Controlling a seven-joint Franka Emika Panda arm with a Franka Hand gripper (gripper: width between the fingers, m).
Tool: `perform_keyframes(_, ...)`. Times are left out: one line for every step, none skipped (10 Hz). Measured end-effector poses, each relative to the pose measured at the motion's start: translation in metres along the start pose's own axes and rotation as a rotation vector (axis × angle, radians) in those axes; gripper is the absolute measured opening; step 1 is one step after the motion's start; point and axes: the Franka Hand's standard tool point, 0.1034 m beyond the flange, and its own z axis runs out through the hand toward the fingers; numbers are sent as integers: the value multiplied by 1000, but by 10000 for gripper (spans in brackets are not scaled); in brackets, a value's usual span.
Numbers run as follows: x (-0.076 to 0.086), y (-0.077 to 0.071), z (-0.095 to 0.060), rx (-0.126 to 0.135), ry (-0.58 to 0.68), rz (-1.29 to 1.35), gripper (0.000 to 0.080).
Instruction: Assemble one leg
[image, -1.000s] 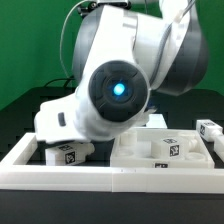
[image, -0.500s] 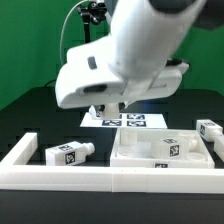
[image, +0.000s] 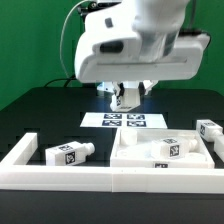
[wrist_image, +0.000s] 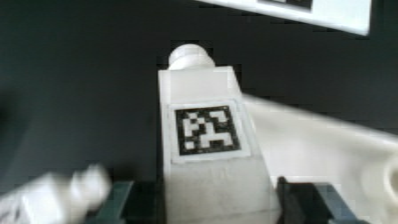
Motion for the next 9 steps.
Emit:
perform_keyframes(-1,2,3,-7,67,3,292)
perform_keyframes(1,3,2,-13,119,5,292)
perform_keyframes(5,1,-2,-13,202,16,292)
perform_keyframes(0,-15,-4,32,238,89,292)
perform_keyframes(5,-36,-15,82,281,147,292)
perform_keyframes(19,-50,-27,97,404,182,292)
perform_keyframes(25,-63,-30,92,505,209,292)
perform_keyframes(22,-61,-25,74,565,180,292)
perform_keyframes(24,-57,-26,67,618,188,292)
